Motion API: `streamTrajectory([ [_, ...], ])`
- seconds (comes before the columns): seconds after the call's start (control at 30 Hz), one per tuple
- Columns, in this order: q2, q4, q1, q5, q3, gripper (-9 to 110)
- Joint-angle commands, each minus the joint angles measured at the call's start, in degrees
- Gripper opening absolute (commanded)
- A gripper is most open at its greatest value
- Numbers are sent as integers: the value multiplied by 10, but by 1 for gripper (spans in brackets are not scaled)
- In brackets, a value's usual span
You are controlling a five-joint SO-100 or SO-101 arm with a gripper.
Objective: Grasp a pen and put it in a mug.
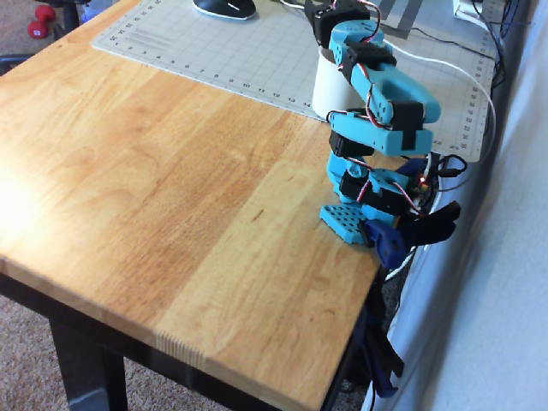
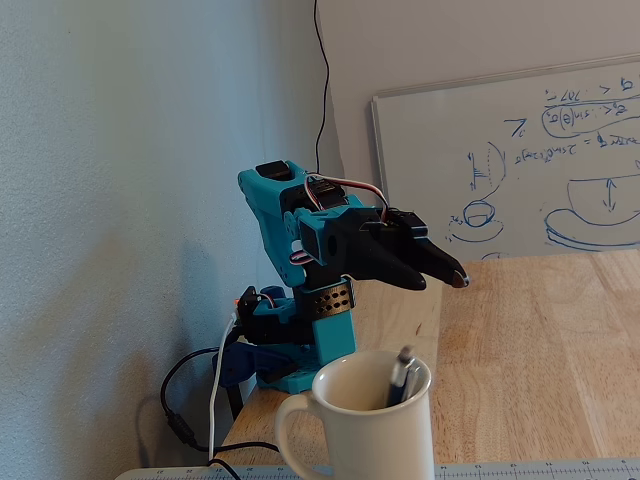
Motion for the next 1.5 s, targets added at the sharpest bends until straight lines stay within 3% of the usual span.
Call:
streamTrajectory([
  [0.0, 19, -18, -3, -5, -15, 18],
  [0.23, 11, -18, -16, -5, -18, 18],
  [0.53, -51, -19, -164, 32, -64, 15],
  [0.93, -167, -18, -368, 434, -134, 1],
  [1.17, -177, -13, -487, 696, -126, 0],
  [1.33, -169, 90, -547, 841, -134, 0],
  [1.47, -158, 222, -589, 896, -145, 0],
])
